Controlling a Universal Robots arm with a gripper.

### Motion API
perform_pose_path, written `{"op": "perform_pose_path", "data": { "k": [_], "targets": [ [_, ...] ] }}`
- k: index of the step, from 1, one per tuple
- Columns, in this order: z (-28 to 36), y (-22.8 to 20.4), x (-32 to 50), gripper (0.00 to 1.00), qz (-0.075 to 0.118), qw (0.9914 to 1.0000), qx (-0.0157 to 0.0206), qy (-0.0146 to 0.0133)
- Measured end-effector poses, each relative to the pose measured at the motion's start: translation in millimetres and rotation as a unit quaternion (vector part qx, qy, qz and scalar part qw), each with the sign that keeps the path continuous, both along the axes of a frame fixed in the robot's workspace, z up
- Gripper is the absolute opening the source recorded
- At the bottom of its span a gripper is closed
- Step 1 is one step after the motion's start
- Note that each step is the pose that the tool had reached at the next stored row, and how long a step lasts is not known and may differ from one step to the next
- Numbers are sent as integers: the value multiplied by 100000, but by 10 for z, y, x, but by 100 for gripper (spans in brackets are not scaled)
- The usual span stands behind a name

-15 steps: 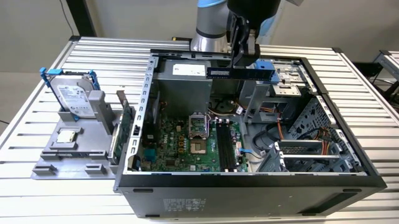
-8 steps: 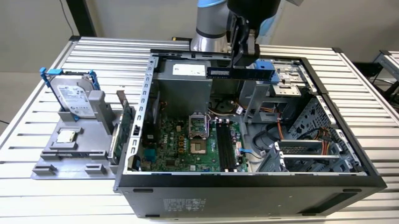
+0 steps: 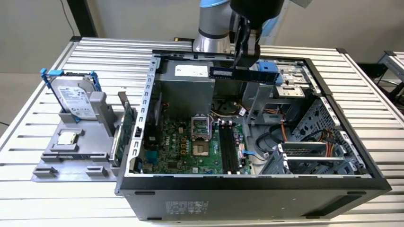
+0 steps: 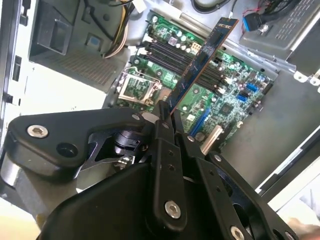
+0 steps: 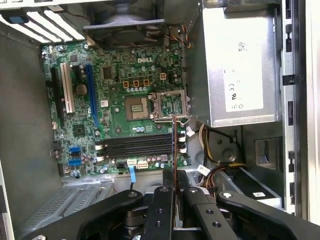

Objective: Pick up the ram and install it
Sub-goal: 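Insert the ram into the slot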

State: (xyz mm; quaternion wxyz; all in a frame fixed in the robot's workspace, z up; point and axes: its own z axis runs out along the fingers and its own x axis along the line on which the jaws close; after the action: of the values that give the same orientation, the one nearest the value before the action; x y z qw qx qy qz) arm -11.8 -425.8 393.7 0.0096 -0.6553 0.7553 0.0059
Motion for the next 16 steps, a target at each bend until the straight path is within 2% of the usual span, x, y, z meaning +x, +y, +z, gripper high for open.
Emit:
{"op": "perform_pose_path", "data": {
  "k": [3,9,16],
  "targets": [
    [0,0,1,0,-1807,99984,-34,0],
    [0,0,6,0,-4802,99885,-59,6],
    [0,0,12,0,-7574,99713,-59,14]
  ]
}}
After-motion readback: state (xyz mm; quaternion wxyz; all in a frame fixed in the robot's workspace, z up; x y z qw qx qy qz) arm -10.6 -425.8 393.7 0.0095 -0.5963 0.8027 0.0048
